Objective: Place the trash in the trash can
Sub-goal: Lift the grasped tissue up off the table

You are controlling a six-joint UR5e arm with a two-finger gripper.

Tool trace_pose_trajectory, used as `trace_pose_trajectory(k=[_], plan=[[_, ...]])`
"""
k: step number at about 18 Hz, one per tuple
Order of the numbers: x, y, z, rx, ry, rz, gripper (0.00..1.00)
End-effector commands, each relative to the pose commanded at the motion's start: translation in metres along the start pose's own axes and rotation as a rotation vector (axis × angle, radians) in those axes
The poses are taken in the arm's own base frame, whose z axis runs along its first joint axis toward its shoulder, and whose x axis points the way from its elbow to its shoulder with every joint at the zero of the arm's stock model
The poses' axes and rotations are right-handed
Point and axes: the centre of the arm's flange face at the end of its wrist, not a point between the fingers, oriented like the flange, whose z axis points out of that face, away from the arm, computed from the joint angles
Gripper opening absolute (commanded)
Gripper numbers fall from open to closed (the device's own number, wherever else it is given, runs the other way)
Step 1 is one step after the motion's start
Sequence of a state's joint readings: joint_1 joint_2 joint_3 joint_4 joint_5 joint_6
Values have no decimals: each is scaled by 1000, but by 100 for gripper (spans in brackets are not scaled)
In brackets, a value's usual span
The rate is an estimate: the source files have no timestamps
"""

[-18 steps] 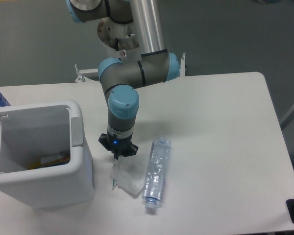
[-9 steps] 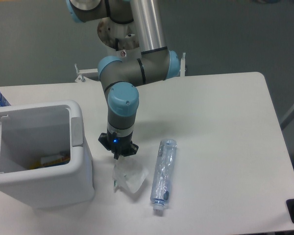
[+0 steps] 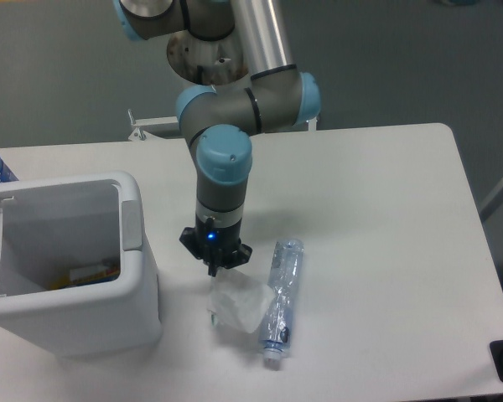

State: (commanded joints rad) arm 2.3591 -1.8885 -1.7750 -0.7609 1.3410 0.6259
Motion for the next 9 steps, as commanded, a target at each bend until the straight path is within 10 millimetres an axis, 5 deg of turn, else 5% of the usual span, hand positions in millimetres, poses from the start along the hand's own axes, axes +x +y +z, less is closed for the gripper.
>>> trace_pose_trajectory(k=[5,9], plan=[[-46,-37,-83,237,27,-115,10],[-49,-60,-117,301,12,-189,10]])
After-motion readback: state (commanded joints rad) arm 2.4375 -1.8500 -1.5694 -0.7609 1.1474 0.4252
